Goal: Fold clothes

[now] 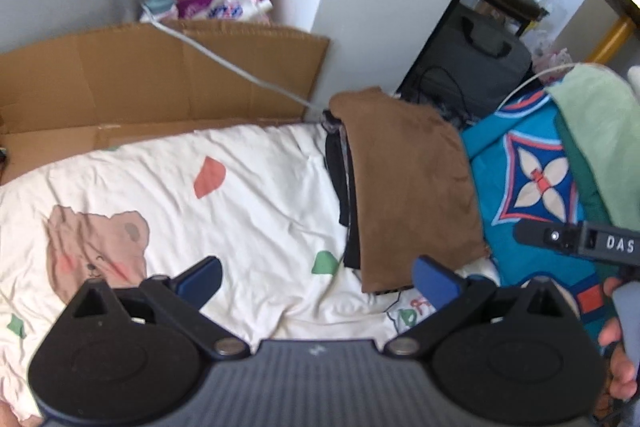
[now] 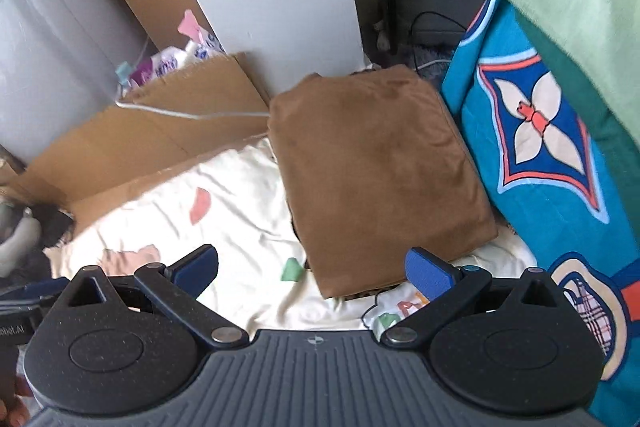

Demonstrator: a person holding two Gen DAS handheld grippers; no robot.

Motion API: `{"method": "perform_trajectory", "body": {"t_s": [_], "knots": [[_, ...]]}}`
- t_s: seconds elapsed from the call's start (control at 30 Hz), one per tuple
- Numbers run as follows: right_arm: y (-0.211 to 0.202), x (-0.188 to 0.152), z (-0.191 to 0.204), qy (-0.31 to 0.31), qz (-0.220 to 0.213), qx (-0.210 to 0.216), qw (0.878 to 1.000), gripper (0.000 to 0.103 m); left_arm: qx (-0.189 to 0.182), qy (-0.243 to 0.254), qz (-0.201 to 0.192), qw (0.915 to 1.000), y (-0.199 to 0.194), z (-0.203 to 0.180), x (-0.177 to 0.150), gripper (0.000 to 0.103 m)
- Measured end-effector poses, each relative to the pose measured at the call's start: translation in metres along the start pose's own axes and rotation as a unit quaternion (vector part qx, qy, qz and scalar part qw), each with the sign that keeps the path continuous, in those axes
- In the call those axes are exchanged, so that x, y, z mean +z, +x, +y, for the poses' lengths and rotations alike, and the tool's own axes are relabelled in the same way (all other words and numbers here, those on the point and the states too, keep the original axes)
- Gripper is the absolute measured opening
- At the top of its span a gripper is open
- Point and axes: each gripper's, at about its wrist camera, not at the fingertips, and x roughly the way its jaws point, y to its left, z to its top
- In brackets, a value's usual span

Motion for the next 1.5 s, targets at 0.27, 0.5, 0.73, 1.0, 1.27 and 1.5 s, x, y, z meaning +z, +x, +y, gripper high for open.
{"method": "perform_trajectory", "body": {"t_s": [0.27,0.5,0.73,1.0,1.27,1.5], "knots": [[-0.062,0.015,0.014,0.004,0.022,0.042,0.999,0.103,0.01,-0.019,-0.043,0.9988,-0.073,-0.005,0.007,0.103],[-0.122,0.024,0.031,-0.014,0.019,0.048,0.999,0.103,0.014,-0.032,-0.055,0.9979,-0.124,-0.017,0.007,0.103],[-0.186,0.02,0.042,-0.028,-0.007,0.047,0.998,0.103,0.001,-0.035,-0.069,0.997,-0.184,-0.031,0.004,0.103],[-0.233,0.0,0.038,-0.019,-0.032,0.067,0.997,0.103,0.002,-0.014,-0.086,0.9962,-0.228,-0.046,-0.023,0.103],[-0.263,-0.035,0.046,-0.074,-0.067,0.089,0.991,0.103,0.006,-0.023,-0.122,0.9923,-0.256,-0.055,-0.062,0.103],[-0.262,-0.069,0.046,-0.072,-0.079,0.093,0.99,0.103,0.034,-0.033,-0.136,0.9896,-0.263,-0.057,-0.096,0.103]]}}
